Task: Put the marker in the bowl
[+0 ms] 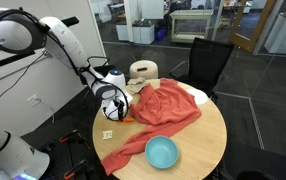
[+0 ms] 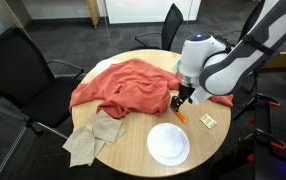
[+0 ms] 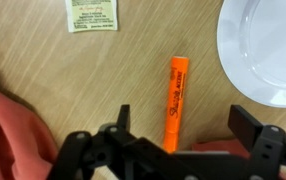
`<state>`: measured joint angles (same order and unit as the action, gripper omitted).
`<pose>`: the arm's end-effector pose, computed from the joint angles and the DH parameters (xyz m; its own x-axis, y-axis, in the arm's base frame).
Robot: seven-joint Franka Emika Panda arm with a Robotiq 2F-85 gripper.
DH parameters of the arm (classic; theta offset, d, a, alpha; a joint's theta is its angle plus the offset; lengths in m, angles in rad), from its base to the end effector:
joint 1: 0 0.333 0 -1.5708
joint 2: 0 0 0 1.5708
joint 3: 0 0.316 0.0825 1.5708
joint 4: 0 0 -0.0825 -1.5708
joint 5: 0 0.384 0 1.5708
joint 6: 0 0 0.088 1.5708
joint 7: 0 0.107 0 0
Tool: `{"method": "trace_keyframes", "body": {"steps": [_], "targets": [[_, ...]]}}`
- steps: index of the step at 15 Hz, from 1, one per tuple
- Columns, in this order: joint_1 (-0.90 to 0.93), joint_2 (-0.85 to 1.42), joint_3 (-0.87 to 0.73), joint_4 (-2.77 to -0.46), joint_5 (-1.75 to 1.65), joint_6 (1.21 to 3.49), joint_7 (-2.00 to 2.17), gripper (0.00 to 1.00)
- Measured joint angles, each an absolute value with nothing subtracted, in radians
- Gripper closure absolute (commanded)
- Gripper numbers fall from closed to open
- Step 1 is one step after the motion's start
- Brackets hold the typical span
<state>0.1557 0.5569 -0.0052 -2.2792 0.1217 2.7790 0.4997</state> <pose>0.5077 0.0713 0.1043 0.8924 -0.4460 -0.0678 -0.4472 -0.8945 -0.0015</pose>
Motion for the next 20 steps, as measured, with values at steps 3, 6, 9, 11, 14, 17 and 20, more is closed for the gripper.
{"method": "trace_keyframes", "body": {"steps": [3,6,9,11,14,17,20], "targets": [[0.187,0.602,-0.032,-2.249,0.122,2.790,0.504,0.00],[0.215,0.635,-0.058,-2.225,0.122,2.800,0.519,0.00],[0.238,0.662,-0.079,-2.207,0.122,2.811,0.528,0.00],[0.248,0.677,-0.088,-2.196,0.122,2.813,0.540,0.00],[0.258,0.699,-0.096,-2.182,0.122,2.814,0.556,0.25],[0.262,0.716,-0.100,-2.171,0.122,2.814,0.557,0.44],[0.262,0.729,-0.102,-2.161,0.122,2.814,0.557,0.66]]}}
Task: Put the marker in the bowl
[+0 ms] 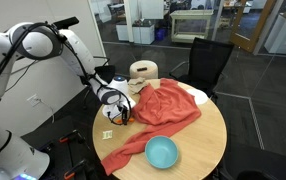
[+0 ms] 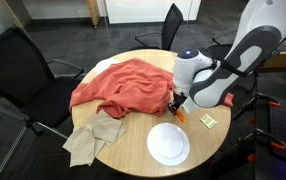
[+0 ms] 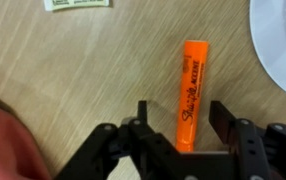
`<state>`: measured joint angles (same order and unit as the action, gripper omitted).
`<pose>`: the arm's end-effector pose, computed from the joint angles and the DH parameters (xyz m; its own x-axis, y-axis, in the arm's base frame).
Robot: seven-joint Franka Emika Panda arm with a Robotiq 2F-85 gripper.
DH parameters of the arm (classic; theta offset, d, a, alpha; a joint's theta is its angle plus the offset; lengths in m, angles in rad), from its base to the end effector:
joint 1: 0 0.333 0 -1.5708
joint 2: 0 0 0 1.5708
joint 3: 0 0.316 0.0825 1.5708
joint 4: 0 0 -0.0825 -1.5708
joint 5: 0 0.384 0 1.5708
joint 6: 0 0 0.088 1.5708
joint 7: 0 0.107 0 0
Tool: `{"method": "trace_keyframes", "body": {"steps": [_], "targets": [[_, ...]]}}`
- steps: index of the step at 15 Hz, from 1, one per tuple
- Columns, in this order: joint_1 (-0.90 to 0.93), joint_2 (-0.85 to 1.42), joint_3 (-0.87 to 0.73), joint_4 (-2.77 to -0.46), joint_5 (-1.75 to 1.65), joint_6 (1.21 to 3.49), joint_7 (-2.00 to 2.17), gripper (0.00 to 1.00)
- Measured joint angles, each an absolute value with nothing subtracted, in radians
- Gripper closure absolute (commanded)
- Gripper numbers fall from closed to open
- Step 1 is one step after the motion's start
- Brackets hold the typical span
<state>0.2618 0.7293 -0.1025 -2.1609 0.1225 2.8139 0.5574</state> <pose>0.5231 0.0723 0.0512 0.8802 -0.4732 -0.0376 -0.4702 -0.8800 0.0670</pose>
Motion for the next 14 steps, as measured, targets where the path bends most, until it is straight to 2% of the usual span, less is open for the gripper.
{"method": "trace_keyframes", "body": {"steps": [4,5,7,14], "targets": [[0.262,0.737,-0.104,-2.153,0.123,2.814,0.558,0.97],[0.262,0.738,-0.104,-2.152,0.124,2.814,0.558,1.00],[0.262,0.738,-0.104,-2.151,0.125,2.815,0.559,0.95],[0.306,0.627,-0.154,-2.204,0.125,2.845,0.615,0.95]]}}
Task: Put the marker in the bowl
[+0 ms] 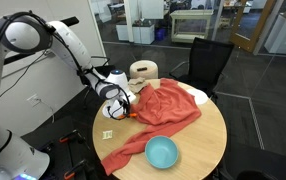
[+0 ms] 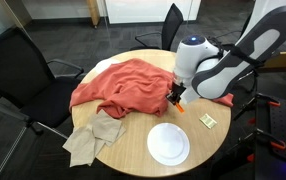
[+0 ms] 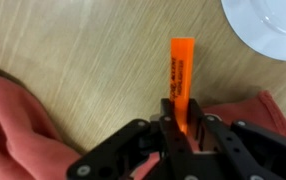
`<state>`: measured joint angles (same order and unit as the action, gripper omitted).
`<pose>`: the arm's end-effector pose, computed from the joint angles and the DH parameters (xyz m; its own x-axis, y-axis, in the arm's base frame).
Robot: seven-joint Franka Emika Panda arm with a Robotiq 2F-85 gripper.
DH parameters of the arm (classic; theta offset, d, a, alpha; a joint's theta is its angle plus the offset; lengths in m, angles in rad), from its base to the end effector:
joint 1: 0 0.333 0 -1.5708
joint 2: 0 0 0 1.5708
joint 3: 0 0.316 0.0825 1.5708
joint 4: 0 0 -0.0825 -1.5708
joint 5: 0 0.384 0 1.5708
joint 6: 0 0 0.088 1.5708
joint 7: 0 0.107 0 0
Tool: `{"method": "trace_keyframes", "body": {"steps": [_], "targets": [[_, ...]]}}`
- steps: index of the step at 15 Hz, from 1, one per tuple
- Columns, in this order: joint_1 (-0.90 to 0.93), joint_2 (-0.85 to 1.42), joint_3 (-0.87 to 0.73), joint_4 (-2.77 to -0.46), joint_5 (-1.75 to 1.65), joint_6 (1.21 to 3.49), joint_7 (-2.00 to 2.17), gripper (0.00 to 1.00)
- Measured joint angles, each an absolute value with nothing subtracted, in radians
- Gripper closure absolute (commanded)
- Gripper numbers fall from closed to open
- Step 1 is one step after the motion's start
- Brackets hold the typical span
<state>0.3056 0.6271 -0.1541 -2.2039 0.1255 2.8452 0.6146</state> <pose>0.5348 0.0693 0.0988 0.8502 -0.5238 0.0522 -0.5255 -0.8504 0.0251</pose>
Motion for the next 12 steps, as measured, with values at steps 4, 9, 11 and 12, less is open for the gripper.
{"method": "trace_keyframes", "body": {"steps": [4,9,11,12], "targets": [[0.326,0.501,-0.207,-2.266,0.123,2.845,0.637,0.95],[0.293,0.392,-0.276,-2.305,0.114,2.838,0.637,0.95],[0.259,0.369,-0.298,-2.308,0.104,2.834,0.637,0.95],[0.240,0.361,-0.308,-2.309,0.100,2.834,0.637,0.95]]}}
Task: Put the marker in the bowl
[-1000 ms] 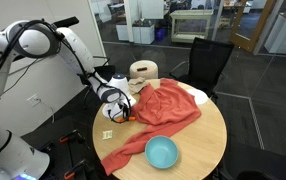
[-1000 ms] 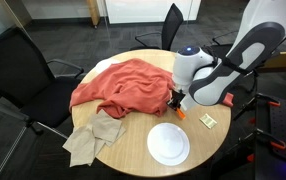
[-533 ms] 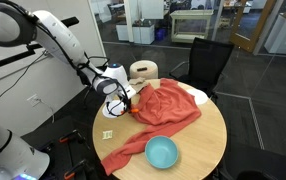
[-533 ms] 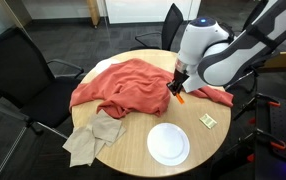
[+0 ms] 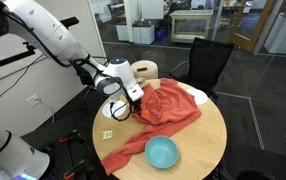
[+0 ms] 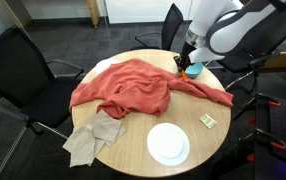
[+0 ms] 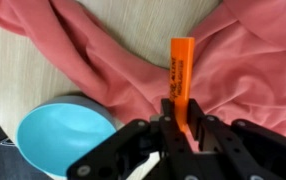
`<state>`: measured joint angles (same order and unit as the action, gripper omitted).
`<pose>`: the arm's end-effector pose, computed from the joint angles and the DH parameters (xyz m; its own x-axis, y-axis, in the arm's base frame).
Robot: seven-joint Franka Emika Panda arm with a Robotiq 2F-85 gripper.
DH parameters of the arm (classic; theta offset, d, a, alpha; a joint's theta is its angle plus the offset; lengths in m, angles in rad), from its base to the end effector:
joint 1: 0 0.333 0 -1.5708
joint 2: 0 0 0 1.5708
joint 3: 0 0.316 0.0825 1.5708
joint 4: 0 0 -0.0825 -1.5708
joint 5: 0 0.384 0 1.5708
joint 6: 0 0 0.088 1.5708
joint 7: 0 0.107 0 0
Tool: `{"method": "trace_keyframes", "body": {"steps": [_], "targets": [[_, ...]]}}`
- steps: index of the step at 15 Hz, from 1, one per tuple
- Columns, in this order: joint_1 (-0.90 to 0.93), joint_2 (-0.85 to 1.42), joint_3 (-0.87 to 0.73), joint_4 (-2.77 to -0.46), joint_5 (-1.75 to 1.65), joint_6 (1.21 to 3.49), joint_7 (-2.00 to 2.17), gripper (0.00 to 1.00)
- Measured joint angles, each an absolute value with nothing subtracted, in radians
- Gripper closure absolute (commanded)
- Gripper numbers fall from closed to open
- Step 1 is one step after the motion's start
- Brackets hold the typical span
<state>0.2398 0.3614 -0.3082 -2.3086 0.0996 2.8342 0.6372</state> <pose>0.5413 -0.0450 0.2133 0.7019 -0.6877 0.1853 -0.6901 -0.7211 -0.0620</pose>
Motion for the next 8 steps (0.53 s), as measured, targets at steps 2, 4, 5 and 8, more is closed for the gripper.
{"method": "trace_keyframes", "body": {"steps": [2,4,5,8], "targets": [[0.198,0.351,-0.324,-2.309,0.096,2.834,0.637,0.95],[0.151,0.344,-0.334,-2.309,0.095,2.834,0.637,0.95],[0.127,0.341,-0.337,-2.309,0.095,2.834,0.636,0.95],[0.054,0.337,-0.338,-2.308,0.097,2.834,0.633,0.95]]}}
